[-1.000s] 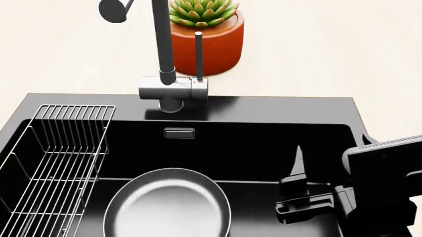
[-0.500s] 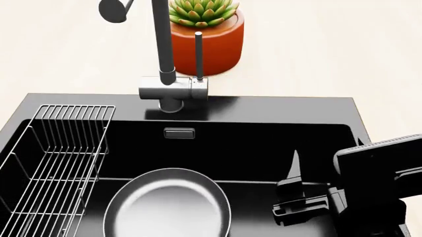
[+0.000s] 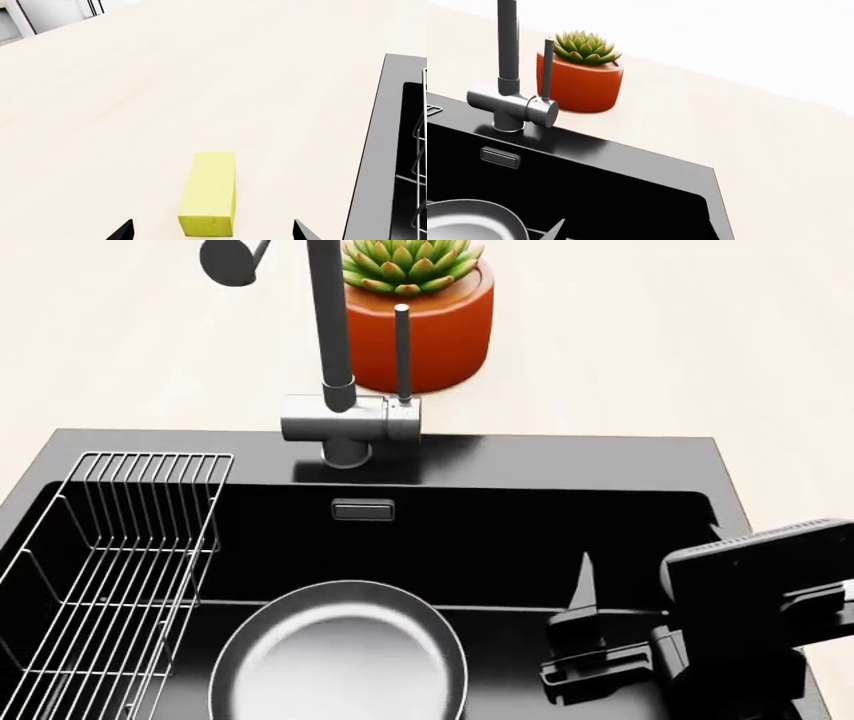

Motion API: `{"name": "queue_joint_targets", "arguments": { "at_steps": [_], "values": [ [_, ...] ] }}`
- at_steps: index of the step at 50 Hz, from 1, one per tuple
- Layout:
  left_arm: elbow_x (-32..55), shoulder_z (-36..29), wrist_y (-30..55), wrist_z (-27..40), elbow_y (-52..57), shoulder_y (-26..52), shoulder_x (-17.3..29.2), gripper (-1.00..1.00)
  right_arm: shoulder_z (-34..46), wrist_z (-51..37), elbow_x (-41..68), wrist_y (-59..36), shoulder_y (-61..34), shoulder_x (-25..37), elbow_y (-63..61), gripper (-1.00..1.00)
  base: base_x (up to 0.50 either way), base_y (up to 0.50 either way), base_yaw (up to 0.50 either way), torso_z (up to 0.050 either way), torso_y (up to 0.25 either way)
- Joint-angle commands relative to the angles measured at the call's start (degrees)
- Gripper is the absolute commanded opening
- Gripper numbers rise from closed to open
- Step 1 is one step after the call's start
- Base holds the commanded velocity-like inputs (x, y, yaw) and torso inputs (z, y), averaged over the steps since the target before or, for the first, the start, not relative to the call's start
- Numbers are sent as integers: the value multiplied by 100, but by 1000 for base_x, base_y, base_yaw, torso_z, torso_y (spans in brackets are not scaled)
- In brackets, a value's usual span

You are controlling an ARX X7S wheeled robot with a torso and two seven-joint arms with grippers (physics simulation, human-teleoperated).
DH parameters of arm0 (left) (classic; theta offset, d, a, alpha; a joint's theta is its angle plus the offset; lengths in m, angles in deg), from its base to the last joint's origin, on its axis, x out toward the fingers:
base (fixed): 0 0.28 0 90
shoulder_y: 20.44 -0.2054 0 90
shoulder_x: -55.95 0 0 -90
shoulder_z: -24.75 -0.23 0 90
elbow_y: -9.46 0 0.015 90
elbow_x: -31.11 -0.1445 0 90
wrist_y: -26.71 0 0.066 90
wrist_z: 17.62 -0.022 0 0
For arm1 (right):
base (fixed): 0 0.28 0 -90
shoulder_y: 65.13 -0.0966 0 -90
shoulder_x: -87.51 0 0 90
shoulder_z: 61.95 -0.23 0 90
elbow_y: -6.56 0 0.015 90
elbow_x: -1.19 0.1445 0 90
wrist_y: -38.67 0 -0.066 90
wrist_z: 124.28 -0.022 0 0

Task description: Pick the pan and sponge and place them into the sink. Then turn on the water.

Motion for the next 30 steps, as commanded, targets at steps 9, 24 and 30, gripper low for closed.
{"name": "queue_joint_targets", "arguments": {
  "at_steps": [9,24,30],
  "values": [
    [-244,-592,-656,2,-940,298,-47,100,53,100,-111,61,50,-141,128,100,0,0,0,0,0],
    [-513,-807,-982,253,-1180,524,21,100,52,163,-163,157,82,-162,224,100,0,0,0,0,0],
    [-575,-859,-1042,277,-1419,649,102,100,60,146,-169,171,143,-157,219,100,0,0,0,0,0]
  ]
}}
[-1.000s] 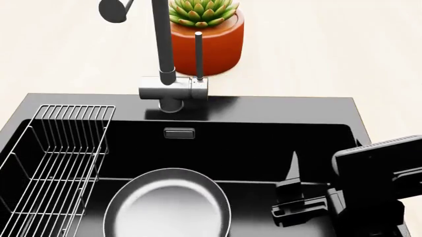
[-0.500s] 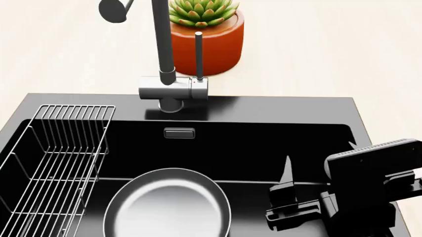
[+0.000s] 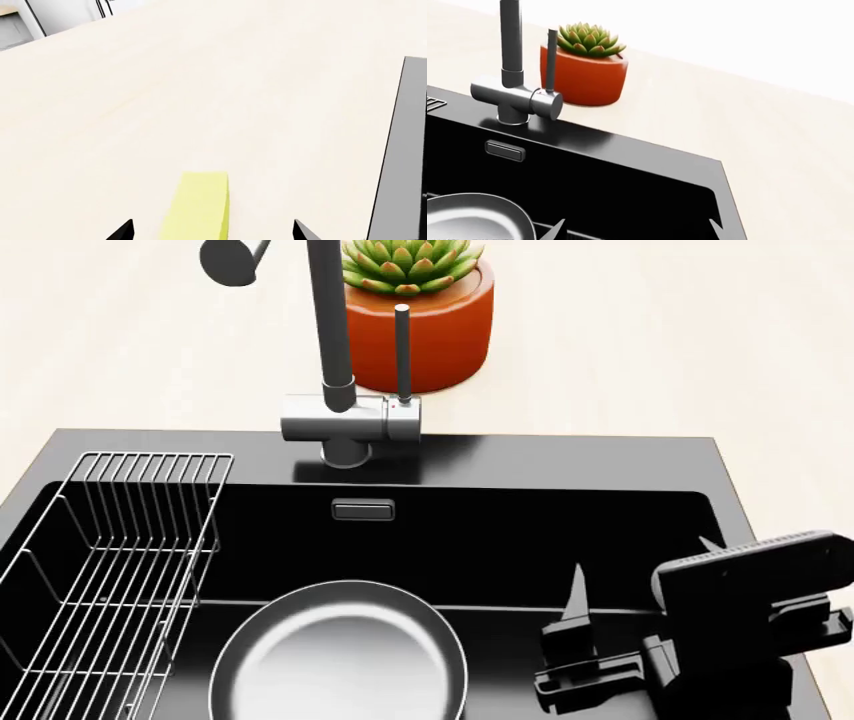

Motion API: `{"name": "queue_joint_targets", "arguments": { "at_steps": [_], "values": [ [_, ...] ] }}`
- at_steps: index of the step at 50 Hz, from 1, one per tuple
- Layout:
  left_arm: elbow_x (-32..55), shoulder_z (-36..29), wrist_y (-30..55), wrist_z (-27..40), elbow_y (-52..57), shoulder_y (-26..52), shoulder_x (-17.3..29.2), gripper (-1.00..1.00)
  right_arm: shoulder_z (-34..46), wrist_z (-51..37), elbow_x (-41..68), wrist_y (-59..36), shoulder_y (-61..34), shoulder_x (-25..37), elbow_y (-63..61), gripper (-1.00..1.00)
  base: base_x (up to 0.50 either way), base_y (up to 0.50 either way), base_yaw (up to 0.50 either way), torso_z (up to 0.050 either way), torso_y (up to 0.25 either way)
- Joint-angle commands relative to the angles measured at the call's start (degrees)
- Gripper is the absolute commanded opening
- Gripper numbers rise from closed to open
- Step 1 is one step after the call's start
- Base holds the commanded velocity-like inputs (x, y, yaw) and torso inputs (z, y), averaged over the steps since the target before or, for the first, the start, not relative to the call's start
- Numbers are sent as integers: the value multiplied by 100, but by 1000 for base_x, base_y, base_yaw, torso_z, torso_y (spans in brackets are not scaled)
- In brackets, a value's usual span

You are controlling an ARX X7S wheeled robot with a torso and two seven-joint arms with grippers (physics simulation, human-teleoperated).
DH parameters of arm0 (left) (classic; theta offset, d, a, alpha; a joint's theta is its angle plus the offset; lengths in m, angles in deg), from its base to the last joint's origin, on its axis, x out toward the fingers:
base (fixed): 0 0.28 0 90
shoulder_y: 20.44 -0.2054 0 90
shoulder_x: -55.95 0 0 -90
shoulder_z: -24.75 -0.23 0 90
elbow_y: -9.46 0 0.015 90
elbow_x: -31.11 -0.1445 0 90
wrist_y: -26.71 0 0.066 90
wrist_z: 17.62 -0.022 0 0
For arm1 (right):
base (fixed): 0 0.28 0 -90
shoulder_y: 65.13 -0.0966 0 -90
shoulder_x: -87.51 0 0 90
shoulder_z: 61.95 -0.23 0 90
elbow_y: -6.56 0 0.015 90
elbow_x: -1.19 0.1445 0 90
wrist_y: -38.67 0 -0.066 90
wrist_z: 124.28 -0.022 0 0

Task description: Pick the pan and sponge and place them into the sink. Then turn on the water.

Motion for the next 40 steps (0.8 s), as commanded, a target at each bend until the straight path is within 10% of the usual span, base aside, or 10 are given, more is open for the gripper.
{"name": "queue_joint_targets", "arguments": {
  "at_steps": [1,35,36,40],
  "values": [
    [-116,-80,-223,-30,-368,173,86,100,-32,33,-49,26,62,-32,35,100,0,0,0,0,0],
    [55,189,-754,-545,-2077,200,63,100,64,52,-70,-69,-50,-143,135,100,0,0,0,0,0],
    [55,187,-726,-522,-2018,192,56,-100,56,46,-62,-75,-59,-140,129,100,0,0,0,0,0],
    [102,216,-603,-426,-1744,204,-29,-100,58,33,-53,-107,-75,-122,103,100,0,0,0,0,0]
  ]
}}
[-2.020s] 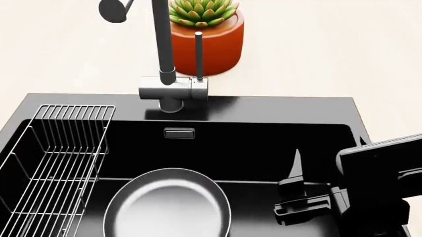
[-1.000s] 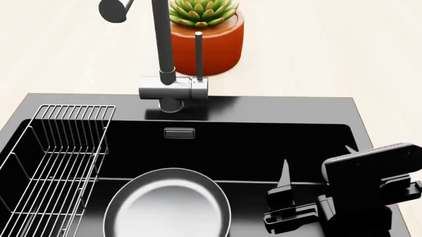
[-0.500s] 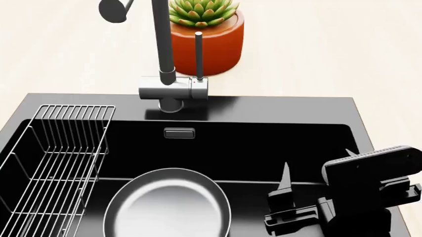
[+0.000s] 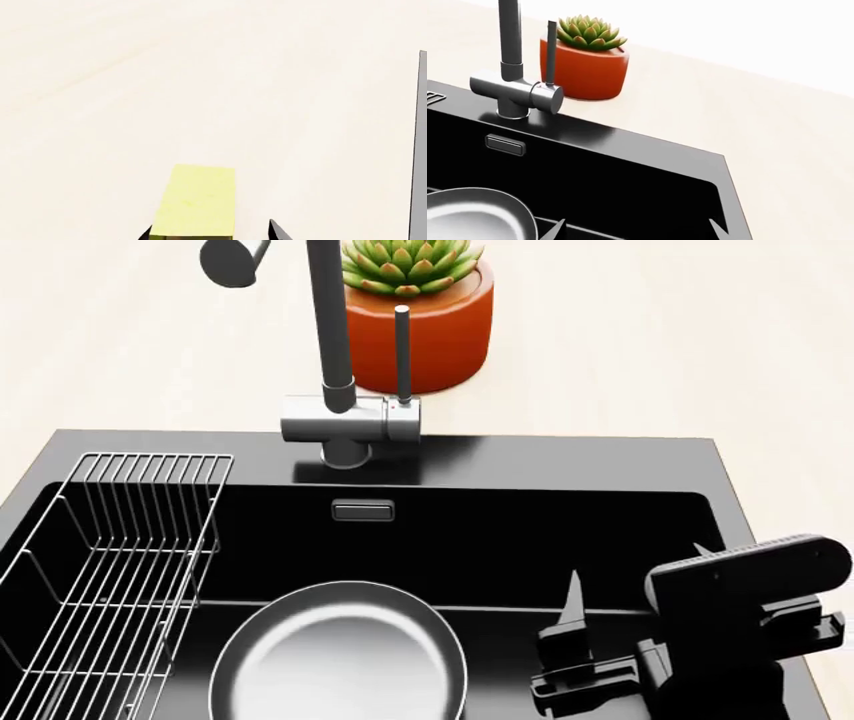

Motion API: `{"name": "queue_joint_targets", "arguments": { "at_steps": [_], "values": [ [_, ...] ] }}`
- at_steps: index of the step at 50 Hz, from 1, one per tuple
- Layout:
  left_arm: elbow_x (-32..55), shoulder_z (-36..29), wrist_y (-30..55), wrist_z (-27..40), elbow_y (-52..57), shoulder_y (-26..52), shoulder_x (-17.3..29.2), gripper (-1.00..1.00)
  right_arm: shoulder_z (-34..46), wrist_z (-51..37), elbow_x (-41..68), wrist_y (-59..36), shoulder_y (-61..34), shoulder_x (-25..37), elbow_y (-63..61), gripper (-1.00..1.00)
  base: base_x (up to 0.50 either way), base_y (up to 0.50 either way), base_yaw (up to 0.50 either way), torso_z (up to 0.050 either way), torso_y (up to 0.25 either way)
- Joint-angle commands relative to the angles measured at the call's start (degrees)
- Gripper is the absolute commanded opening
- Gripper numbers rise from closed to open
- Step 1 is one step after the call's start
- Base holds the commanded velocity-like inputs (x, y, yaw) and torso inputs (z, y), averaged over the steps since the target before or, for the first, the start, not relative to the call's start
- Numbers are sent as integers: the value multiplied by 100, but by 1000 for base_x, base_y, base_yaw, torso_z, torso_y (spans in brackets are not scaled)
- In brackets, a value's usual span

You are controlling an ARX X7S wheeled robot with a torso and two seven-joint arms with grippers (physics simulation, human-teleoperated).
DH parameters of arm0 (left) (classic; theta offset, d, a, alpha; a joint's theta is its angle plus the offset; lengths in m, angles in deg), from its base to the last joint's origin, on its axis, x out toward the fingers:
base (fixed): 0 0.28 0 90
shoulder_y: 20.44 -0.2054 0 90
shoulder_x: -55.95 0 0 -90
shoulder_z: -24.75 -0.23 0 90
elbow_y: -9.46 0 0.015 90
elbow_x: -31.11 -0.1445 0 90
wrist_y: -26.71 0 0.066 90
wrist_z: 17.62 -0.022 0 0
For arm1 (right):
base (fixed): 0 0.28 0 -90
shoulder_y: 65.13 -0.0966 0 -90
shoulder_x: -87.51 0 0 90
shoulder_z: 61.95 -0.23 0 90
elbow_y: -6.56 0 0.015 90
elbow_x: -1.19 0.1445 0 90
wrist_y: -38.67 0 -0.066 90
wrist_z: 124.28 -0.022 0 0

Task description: Pick the pan and sponge and place them into the sink. Then turn on the water.

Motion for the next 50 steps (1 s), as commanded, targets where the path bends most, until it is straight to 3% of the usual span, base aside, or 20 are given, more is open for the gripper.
{"name": "queue_joint_targets", "arguments": {
  "at_steps": [1,17,27,31,39,50],
  "values": [
    [-131,67,235,94,-78,-140,-157,-100,-20,27,-32,-66,-51,-35,-3,100,0,0,0,0,0],
    [318,-69,1287,261,1361,386,6,-100,-50,68,-4,-76,-112,-6,15,100,0,0,0,0,0],
    [891,-788,2533,508,2489,1390,-159,-100,-171,21,97,-47,-68,81,-78,100,0,0,0,0,0],
    [1111,-893,2811,467,2600,1655,-249,-100,-248,6,163,-34,-50,139,-108,100,0,0,0,0,0],
    [1285,-1910,2823,471,2298,2462,-551,-100,-378,21,399,-54,-113,129,-103,100,0,0,0,0,0],
    [1327,-2698,2592,425,1841,2851,-887,-100,-472,-41,589,-154,-168,174,-136,100,0,0,0,0,0]
  ]
}}
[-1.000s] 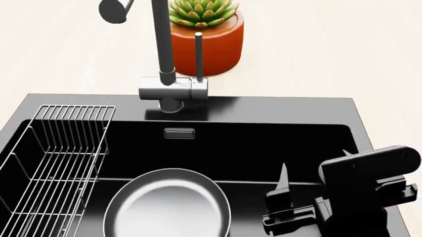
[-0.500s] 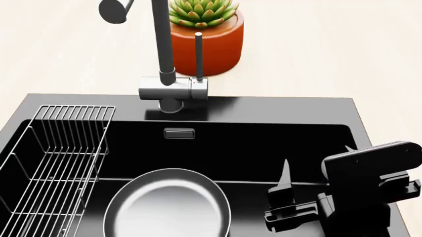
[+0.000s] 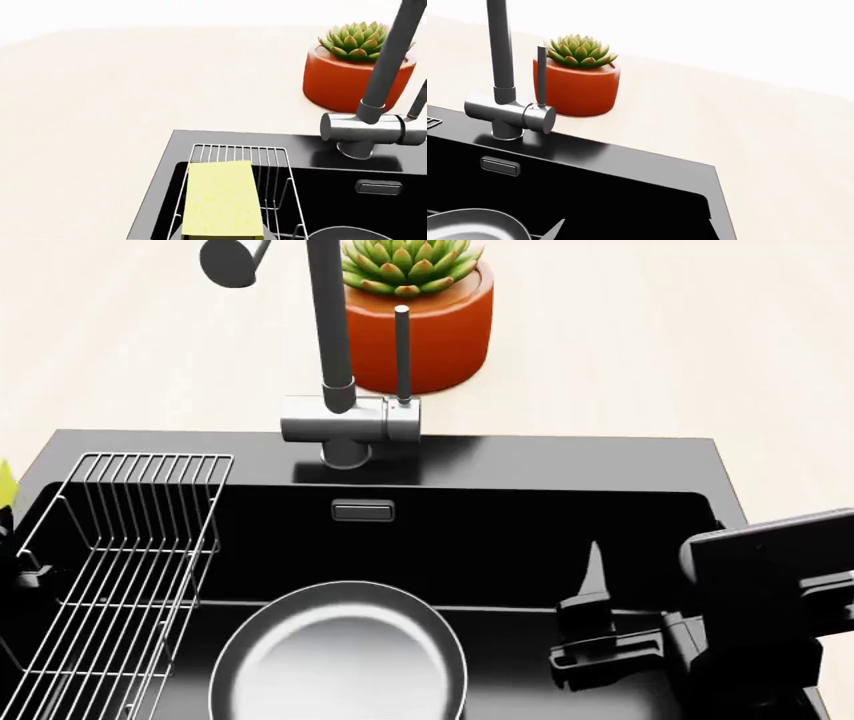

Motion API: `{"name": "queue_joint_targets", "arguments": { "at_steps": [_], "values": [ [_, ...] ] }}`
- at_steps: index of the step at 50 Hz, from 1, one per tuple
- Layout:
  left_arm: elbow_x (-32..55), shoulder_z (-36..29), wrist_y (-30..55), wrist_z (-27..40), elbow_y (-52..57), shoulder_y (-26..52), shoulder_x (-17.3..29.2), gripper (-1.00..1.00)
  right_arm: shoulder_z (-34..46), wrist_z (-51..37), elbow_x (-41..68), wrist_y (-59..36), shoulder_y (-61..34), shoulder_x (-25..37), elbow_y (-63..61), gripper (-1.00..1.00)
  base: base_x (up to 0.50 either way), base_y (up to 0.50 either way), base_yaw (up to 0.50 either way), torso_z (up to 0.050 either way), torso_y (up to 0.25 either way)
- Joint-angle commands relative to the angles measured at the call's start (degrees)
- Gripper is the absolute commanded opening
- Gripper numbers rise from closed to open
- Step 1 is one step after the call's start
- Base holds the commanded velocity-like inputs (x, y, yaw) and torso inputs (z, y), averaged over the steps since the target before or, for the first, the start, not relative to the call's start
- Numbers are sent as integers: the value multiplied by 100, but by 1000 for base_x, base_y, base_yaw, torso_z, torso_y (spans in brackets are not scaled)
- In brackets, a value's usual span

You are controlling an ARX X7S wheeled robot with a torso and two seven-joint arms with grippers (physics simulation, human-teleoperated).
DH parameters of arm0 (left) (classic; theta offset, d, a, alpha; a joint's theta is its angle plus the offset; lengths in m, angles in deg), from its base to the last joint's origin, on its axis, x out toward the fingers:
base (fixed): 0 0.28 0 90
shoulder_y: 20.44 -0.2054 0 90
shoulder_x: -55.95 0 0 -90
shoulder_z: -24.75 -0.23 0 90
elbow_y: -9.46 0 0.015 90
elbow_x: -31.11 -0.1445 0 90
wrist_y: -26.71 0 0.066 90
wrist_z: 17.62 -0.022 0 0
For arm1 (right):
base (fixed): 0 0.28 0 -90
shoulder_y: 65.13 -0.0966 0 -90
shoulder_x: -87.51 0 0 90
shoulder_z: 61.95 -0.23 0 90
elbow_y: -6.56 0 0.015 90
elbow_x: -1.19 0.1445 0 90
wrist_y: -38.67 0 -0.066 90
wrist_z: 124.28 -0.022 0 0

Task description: Pick the pan and sponge and place them into the sink. Then turn on the water.

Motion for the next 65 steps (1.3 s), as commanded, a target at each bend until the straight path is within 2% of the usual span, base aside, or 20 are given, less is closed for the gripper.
{"name": "queue_joint_targets", "arguments": {
  "at_steps": [1,20,42,65],
  "values": [
    [159,-889,-108,-120,-315,561,-375,-100,-158,-24,168,-47,-10,-11,-14,100,0,0,0,0,0],
    [187,-1895,-435,-236,-1016,981,-957,-100,-328,-122,359,-86,82,211,-249,100,0,0,0,0,0],
    [-470,-3584,-2063,-704,-3462,1172,-1811,-100,-344,-69,313,68,282,215,-245,100,0,0,0,0,0],
    [-610,-4210,-3277,-957,-5164,815,-1888,-100,-407,-65,351,141,425,280,-277,100,0,0,0,0,0]
  ]
}}
